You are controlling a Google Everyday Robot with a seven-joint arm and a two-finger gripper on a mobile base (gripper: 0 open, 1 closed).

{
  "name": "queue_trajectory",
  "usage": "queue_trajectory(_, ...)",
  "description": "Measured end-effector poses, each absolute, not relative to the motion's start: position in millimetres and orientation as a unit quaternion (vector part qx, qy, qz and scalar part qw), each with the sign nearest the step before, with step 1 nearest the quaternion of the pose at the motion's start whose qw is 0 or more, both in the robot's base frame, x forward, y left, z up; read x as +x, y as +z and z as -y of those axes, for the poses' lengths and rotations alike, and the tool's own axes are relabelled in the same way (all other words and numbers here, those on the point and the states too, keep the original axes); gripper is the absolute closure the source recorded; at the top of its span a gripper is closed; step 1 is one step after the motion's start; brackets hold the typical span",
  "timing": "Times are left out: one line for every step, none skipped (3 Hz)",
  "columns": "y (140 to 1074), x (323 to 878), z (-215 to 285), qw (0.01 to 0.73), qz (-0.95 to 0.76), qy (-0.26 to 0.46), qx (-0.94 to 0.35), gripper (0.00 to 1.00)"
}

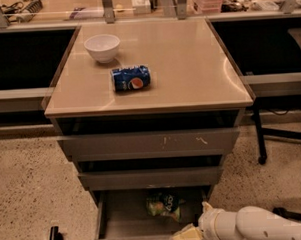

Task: Pick green rice chip bag from bottom drawer and place on counter

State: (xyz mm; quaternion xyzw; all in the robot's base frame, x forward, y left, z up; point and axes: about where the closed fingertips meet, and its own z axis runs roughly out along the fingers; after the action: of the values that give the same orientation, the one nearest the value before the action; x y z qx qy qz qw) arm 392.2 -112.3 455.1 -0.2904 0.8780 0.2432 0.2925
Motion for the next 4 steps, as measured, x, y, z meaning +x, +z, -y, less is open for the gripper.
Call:
queue_trajectory(448.9, 394.8, 112.4, 0.296, -0.880, 0.240, -0.283, 0.00)
queue_trajectory(436.7, 401.9, 120.6, 0.303, -0.876, 0.261, -0.268, 0.00)
queue_trajectory(393.7, 424.6, 108.6, 0.308, -0.863, 0.306, -0.259, 0.00)
queue_trajectory(352.9, 449.2, 96.1, 0.313, -0.854, 0.340, -0.240, 0.00)
